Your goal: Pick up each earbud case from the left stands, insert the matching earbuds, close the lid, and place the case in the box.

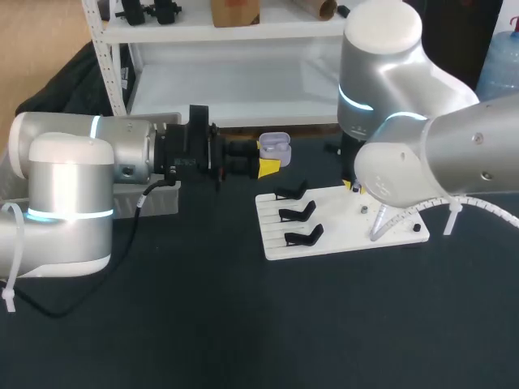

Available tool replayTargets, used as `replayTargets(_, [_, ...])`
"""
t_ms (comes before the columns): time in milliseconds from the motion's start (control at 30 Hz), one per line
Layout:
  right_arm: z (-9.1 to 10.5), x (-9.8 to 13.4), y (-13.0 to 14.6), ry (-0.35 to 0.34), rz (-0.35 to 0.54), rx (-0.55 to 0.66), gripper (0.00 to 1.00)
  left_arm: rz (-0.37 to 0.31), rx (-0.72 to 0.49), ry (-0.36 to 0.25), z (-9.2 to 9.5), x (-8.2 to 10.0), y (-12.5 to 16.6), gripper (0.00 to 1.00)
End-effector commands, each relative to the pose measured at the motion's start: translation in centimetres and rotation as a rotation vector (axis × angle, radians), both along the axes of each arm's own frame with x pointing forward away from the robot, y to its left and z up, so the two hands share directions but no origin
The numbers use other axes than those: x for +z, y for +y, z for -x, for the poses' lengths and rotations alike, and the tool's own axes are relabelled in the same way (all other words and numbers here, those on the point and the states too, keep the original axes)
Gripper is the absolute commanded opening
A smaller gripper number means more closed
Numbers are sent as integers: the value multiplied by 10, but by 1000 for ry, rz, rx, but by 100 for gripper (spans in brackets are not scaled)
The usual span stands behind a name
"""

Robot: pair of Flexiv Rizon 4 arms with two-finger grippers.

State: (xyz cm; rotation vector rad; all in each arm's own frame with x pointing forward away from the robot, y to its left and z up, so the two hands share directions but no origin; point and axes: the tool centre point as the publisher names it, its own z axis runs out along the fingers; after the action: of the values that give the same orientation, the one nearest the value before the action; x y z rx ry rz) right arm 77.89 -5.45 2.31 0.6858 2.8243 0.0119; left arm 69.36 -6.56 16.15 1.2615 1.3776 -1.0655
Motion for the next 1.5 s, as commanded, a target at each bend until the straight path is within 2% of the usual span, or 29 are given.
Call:
replayTargets(33, [-2, -1, 0, 3, 4, -9, 17, 1, 4, -2, 1, 0, 0, 0])
replayTargets(167, [-3, -2, 0, 3, 2, -12, 14, 1, 4, -2, 1, 0, 0, 0])
replayTargets(233, [-3, -2, 0, 3, 3, -12, 0, 1, 4, -2, 1, 0, 0, 0])
replayTargets(433, [2, 13, -1, -3, 10, -3, 0, 1, 4, -2, 1, 0, 0, 0])
replayTargets(600, [14, 41, -6, -17, 23, 29, 0, 1, 4, -2, 1, 0, 0, 0])
replayTargets(733, [24, 68, -6, -9, 18, 109, 0, 1, 4, -2, 1, 0, 0, 0])
replayTargets(933, [41, 118, 0, -32, 22, 246, 0, 1, 4, -2, 1, 0, 0, 0])
replayTargets(1167, [76, 170, 30, -49, 30, 408, 0, 1, 4, -2, 1, 0, 0, 0])
replayTargets(1500, [131, 221, 70, -54, 17, 561, 0, 1, 4, -2, 1, 0, 0, 0])
